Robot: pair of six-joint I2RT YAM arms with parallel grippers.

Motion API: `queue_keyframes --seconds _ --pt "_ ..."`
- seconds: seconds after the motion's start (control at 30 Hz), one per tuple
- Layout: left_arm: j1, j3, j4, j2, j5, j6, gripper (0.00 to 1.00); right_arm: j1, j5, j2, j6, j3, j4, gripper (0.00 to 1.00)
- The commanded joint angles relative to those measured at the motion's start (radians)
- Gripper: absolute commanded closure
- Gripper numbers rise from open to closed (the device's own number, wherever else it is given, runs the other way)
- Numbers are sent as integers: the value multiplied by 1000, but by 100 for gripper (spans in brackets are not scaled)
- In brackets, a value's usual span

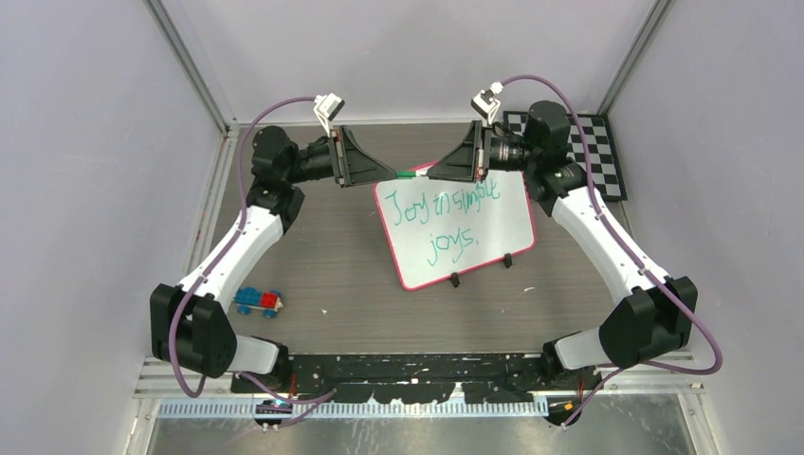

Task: Write a sentence on the whiteboard
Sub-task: Place the whiteboard marker at the center of the board.

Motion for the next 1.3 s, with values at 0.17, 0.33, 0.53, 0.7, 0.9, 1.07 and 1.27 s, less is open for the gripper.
queue_keyframes --seconds 0.17,0.33,0.53,0.7,0.9,1.07,1.27 --pt "-25 9 85 14 15 -44 44 25 -14 -40 24 7 59 100" --pt "-49 21 28 15 14 1 58 31 -12 -37 24 8 59 100" --pt "-61 25 26 21 13 8 76 37 -8 -35 24 9 56 100" --pt "-71 26 26 25 10 12 95 49 -8 -30 19 10 50 100" --pt "-92 27 26 31 7 16 100 73 2 -25 -20 17 9 100" --pt "-117 35 26 44 4 22 100 103 7 -14 -38 31 -23 100" --pt "-129 34 58 57 -1 6 100 146 13 -6 -66 38 -55 100"
